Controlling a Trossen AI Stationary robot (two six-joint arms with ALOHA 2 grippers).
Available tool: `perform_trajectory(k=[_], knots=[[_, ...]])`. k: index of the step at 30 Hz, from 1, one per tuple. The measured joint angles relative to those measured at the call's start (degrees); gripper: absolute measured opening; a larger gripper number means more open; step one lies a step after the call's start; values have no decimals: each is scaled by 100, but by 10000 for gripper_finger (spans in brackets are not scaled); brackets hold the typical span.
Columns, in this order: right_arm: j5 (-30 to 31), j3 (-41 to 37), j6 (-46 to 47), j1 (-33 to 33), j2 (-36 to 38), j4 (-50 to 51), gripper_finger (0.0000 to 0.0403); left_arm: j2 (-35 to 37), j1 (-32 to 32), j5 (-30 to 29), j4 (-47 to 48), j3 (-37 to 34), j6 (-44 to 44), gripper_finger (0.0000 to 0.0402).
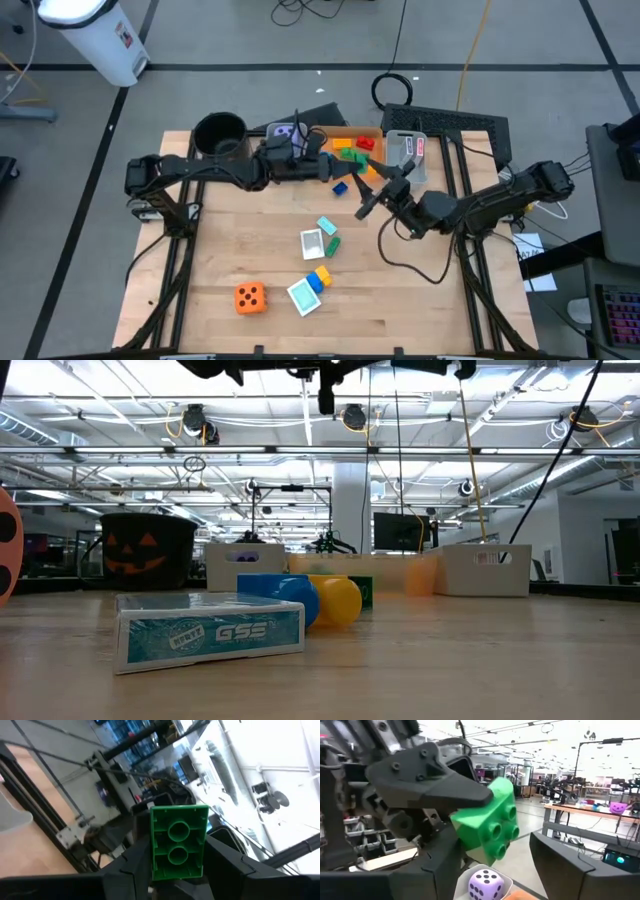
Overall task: Pick & Place Toys
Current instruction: Put the top dark green game piece into the orange bin
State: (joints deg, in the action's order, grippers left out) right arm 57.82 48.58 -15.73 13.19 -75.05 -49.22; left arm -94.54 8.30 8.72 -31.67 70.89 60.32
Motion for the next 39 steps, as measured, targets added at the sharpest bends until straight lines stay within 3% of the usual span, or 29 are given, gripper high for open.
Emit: perform_trajectory(k=[12,17,27,39], knots=[[48,0,-72,6,22,-36,113,2,-12,-55,144,13,-60,157],[91,-9,-446,5,24,-245,89,15,-12,-67,298,20,-62,157],[67,-9,-464,0,28,-275,109,15,30,-79,348,17,-132,157],[-253,-7,-619,0,55,-442,167,9,30,-64,415,-2,-131,157]])
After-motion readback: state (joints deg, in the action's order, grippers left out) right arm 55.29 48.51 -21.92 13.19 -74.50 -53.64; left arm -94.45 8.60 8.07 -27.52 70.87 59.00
